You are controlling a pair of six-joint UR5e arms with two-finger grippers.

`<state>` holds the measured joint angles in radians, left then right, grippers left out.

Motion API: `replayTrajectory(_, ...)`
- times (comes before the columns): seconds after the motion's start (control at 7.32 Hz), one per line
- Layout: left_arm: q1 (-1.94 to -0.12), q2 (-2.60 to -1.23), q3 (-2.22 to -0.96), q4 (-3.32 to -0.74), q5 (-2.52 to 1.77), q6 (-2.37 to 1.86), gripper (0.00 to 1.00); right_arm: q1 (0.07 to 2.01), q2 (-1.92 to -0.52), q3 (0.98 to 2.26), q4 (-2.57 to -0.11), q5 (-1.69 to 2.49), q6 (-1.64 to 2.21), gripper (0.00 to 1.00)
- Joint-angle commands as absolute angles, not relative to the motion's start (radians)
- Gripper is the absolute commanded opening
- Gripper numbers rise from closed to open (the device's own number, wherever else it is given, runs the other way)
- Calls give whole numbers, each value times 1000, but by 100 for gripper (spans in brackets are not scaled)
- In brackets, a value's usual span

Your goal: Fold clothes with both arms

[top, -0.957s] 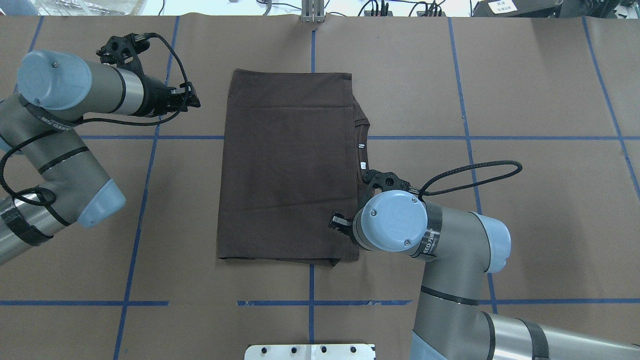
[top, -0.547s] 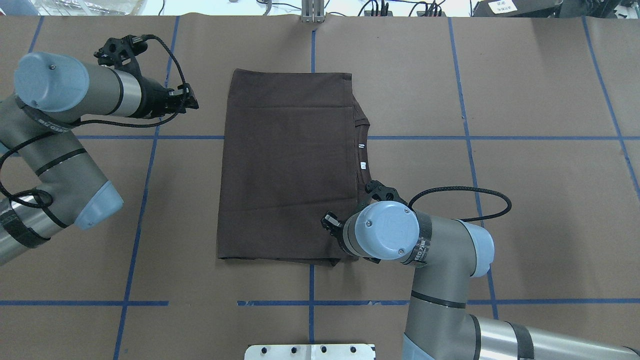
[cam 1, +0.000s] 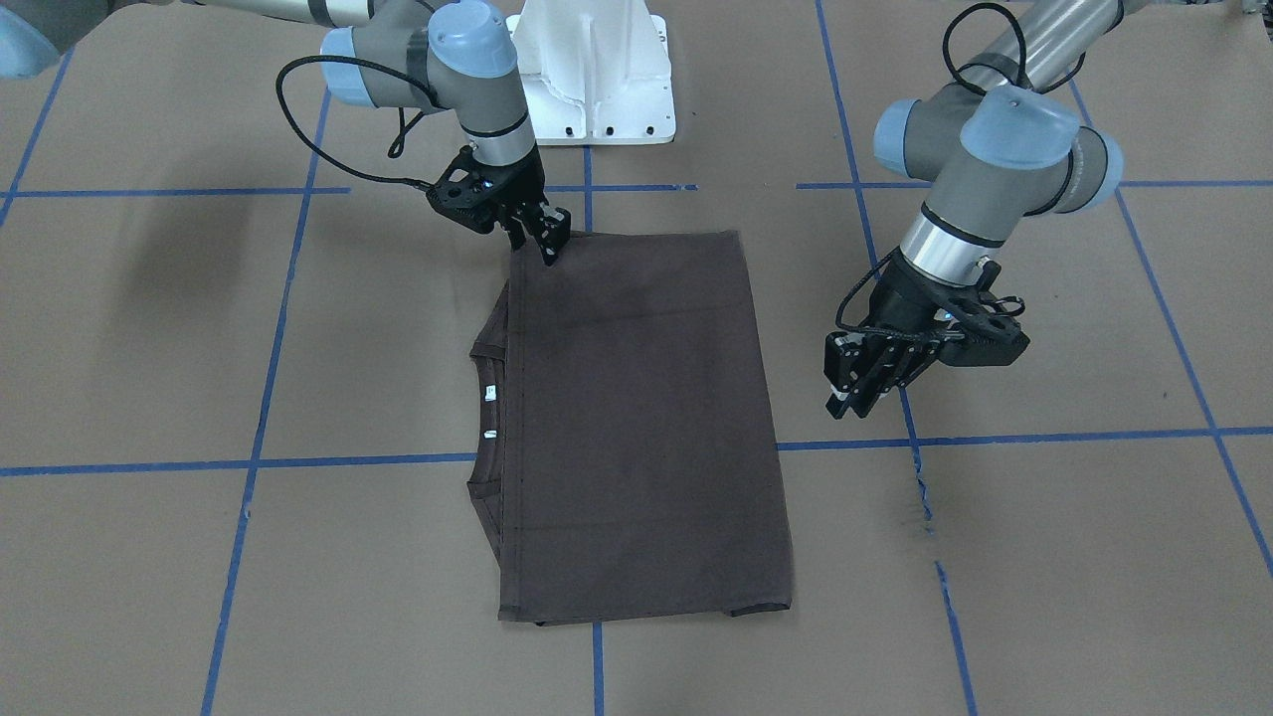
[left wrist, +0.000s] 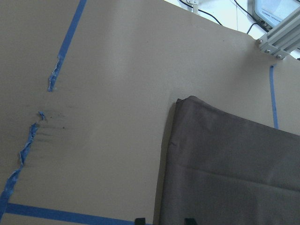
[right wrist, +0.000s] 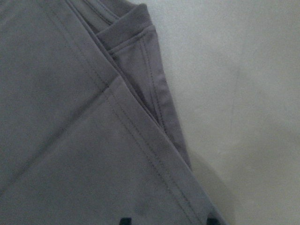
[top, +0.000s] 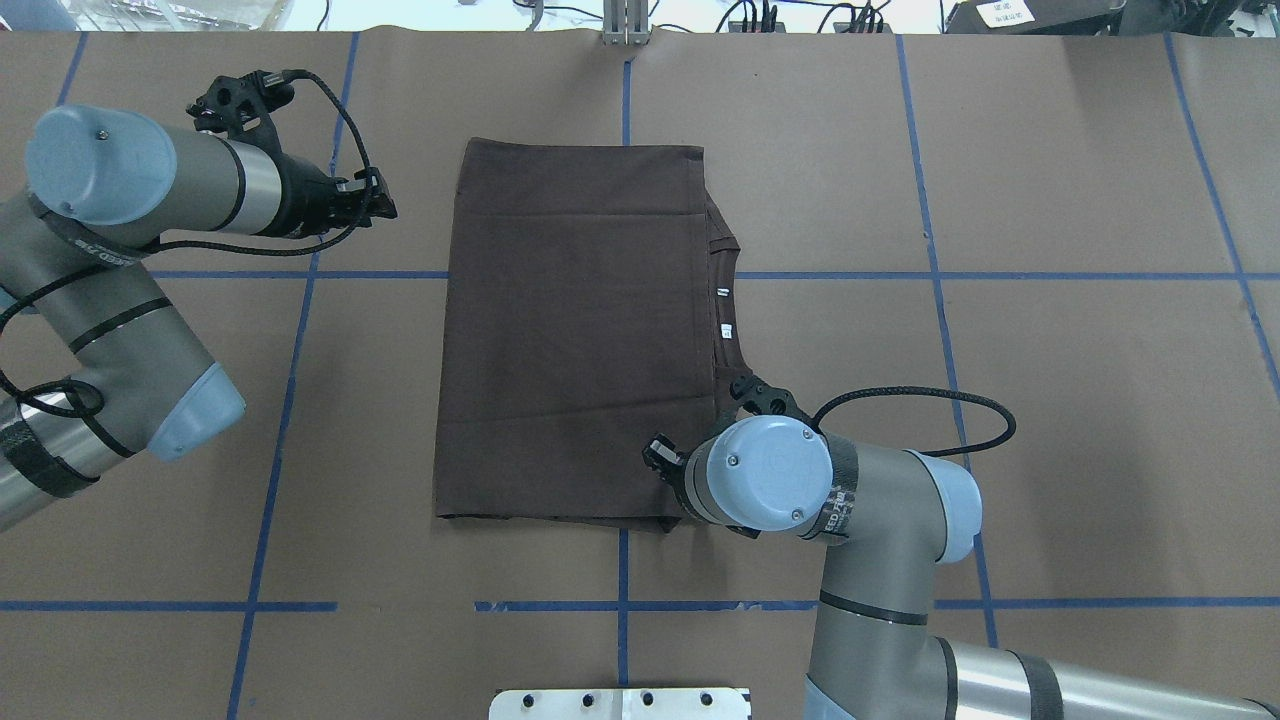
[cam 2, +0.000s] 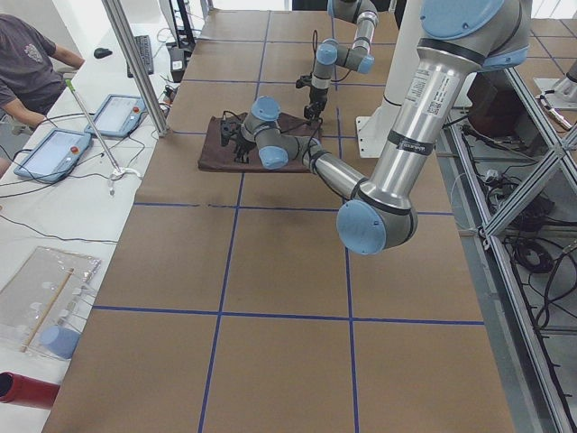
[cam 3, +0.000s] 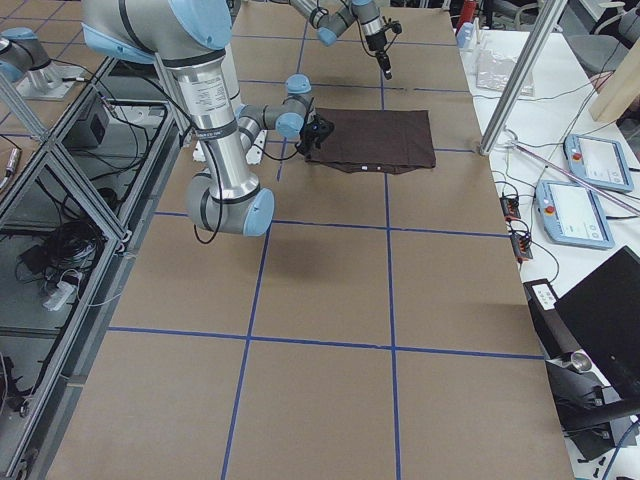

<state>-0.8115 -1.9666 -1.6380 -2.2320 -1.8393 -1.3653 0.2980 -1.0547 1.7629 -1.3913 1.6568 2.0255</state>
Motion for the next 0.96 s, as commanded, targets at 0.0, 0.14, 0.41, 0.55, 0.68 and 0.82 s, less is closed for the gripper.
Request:
replayTrajectory(0.0,-811,-1965,-1638,-2232,-1839,-1365,40,305,-1052,1749,-1390,1657,2020,65)
replayTrajectory(0.14,-811,-1965,-1638,-2232,-1839,-1365,40,304,-1048,1729,-1387,1658,2025,66)
replayTrajectory(0.41,-811,-1964,-1650,-2232,-1839,-1365,40,304,-1045,1729,-1388,1660,2026,22)
replayTrajectory(0.55,-811,-1953,-1652,-2232,-1839,-1365,40,304,-1046,1727,-1388,1661,2019,0)
replayTrajectory(0.68,-811,-1951,-1658,-2232,-1839,-1365,40,304,-1046,1727,-1388,1666,2010,0)
replayTrajectory(0.82,-811,-1951,-1658,-2232,-1839,-1365,40,304,-1046,1729,-1388,1667,2010,0)
